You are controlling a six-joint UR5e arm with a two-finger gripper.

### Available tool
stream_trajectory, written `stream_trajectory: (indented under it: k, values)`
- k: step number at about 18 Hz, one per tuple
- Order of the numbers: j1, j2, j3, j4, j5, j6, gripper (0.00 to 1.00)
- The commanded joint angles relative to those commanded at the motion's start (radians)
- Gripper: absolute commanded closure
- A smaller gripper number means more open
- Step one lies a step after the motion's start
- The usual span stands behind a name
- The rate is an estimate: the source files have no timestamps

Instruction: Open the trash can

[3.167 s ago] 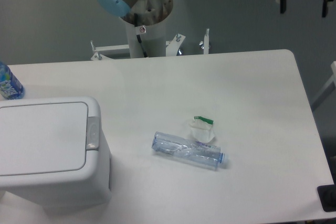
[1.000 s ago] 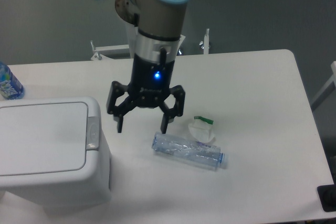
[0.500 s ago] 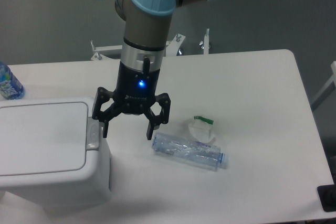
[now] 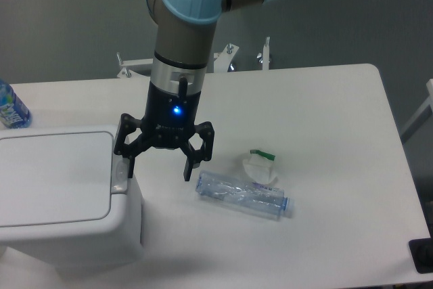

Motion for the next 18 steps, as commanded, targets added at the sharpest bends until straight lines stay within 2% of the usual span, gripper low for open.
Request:
stream_trajectory:
  k: [14, 18]
  values:
    - [-0.002, -0.009, 0.002, 0.000, 0.002, 0.000, 0.00]
    - [0.002, -0.011, 0.069, 0.002, 0.015, 0.012, 0.00]
